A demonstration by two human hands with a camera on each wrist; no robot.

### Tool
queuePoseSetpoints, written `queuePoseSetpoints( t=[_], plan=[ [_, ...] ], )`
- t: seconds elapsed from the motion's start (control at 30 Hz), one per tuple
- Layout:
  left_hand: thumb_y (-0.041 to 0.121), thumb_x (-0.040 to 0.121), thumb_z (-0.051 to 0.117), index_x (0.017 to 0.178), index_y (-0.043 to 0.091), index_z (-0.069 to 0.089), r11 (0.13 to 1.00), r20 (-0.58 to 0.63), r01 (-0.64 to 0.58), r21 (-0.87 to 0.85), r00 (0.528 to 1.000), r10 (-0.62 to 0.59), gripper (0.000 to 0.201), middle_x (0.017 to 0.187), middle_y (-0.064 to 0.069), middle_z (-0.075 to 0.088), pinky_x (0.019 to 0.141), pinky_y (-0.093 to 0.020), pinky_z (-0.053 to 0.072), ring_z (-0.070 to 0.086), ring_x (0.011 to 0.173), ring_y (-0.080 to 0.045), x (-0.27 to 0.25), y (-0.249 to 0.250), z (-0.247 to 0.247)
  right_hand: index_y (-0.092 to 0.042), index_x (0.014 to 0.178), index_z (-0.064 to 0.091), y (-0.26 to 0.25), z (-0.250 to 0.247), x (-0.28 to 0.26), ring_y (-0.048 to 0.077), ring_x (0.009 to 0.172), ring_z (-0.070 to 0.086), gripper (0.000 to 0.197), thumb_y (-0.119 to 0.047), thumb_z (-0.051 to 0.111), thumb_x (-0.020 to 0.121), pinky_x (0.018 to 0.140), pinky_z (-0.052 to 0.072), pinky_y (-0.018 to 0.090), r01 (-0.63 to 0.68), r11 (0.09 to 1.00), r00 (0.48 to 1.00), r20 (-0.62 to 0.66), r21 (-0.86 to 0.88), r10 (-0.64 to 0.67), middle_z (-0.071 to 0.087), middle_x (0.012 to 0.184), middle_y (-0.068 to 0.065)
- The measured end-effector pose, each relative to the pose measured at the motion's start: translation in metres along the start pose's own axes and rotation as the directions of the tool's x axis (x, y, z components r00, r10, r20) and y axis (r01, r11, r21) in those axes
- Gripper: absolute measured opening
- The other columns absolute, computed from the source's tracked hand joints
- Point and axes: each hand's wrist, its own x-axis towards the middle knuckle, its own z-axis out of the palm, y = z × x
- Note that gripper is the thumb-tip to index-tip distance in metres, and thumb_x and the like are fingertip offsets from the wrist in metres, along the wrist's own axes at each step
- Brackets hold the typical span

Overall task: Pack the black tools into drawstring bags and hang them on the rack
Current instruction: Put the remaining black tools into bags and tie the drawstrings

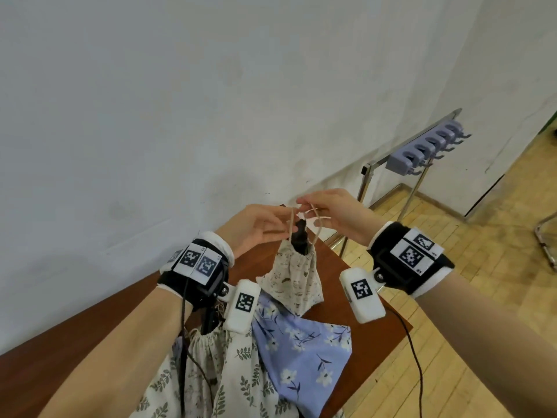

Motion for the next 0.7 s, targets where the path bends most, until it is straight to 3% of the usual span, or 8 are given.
queuePoseSetpoints(
  t=[0.1,0.2,0.3,0.37,0.43,0.53,0.6,0.7],
  plan=[
    [0.001,0.089,0.049,0.128,0.002,0.056,0.960,0.041,-0.046,0.276,0.998,0.036,0.040,0.129,-0.011,0.058,0.091,-0.024,0.050,0.055,0.115,-0.026,-0.003,0.012,0.027,-0.003,0.121,0.059,-0.018,-0.002,-0.006,0.021,0.099,0.065,0.034,-0.008,0.064,0.088,0.087,0.054,0.029,0.015,0.992,1.000,-0.020,-0.128,-0.018,0.067,0.116,0.018],
    [0.015,0.094,0.053,0.121,0.007,0.054,0.798,-0.083,-0.081,0.597,0.983,0.162,0.029,0.121,-0.003,0.054,0.065,-0.007,0.040,0.050,0.097,-0.011,0.007,0.021,0.053,-0.015,0.125,0.055,-0.024,-0.012,-0.016,0.021,0.107,0.062,0.054,-0.008,0.069,0.074,0.095,0.047,0.036,-0.010,0.986,0.999,0.039,-0.165,0.017,0.066,0.117,0.010],
    [0.028,0.094,0.054,0.110,0.010,0.050,0.772,-0.081,-0.117,0.625,0.974,0.213,0.025,0.097,0.004,0.045,0.053,-0.004,0.036,0.046,0.080,-0.007,0.014,0.026,0.066,-0.022,0.127,0.052,-0.025,-0.016,-0.030,0.014,0.091,0.062,0.046,-0.006,0.064,0.085,0.078,0.049,0.022,0.047,0.885,0.998,-0.023,-0.463,-0.065,0.063,0.108,0.004],
    [0.017,0.094,0.051,0.105,0.011,0.056,0.756,0.032,-0.210,0.620,0.970,0.243,0.013,0.091,0.003,0.040,0.060,-0.009,0.038,0.044,0.078,-0.005,0.015,0.030,0.074,-0.021,0.123,0.055,-0.023,-0.019,-0.034,0.009,0.081,0.059,0.034,-0.011,0.059,0.091,0.064,0.045,0.010,0.118,0.707,0.965,-0.088,-0.697,-0.248,0.063,0.098,0.000],
    [0.007,0.093,0.049,0.102,0.006,0.062,0.737,0.098,-0.309,0.601,0.944,0.316,0.016,0.084,0.000,0.040,0.062,-0.014,0.038,0.042,0.069,-0.001,0.019,0.028,0.084,-0.016,0.119,0.058,-0.021,-0.025,-0.040,0.008,0.066,0.055,0.028,-0.009,0.053,0.093,0.052,0.040,0.006,0.127,0.661,0.928,-0.146,-0.739,-0.342,0.060,0.080,-0.002],
    [0.014,0.092,0.058,0.116,0.006,0.064,0.697,0.043,-0.352,0.624,0.907,0.419,0.026,0.110,-0.002,0.048,0.074,0.002,0.037,0.051,0.091,0.001,0.031,0.015,0.093,-0.018,0.120,0.057,-0.014,-0.038,-0.050,0.000,0.045,0.049,0.026,-0.010,0.050,0.097,0.043,0.035,0.007,0.109,0.741,0.940,-0.173,-0.663,-0.294,0.056,0.063,-0.004],
    [0.015,0.086,0.068,0.122,0.013,0.060,0.675,0.054,-0.394,0.624,0.883,0.466,0.037,0.114,-0.002,0.048,0.080,-0.003,0.040,0.053,0.100,-0.009,0.038,-0.004,0.101,-0.014,0.120,0.058,-0.010,-0.047,-0.057,-0.001,0.042,0.048,0.024,-0.010,0.049,0.098,0.046,0.038,0.010,0.099,0.832,0.937,-0.230,-0.546,-0.263,0.059,0.062,0.002],
    [0.018,0.075,0.078,0.109,0.014,0.047,0.767,-0.020,-0.330,0.550,0.913,0.408,0.046,0.103,0.000,0.057,0.076,-0.017,0.047,0.058,0.097,-0.009,0.054,-0.040,0.119,-0.011,0.123,0.052,-0.005,-0.063,-0.067,0.009,0.047,0.050,0.032,0.002,0.048,0.094,0.053,0.045,0.020,0.133,0.937,0.923,-0.304,-0.323,-0.236,0.060,0.066,0.012]
  ],
)
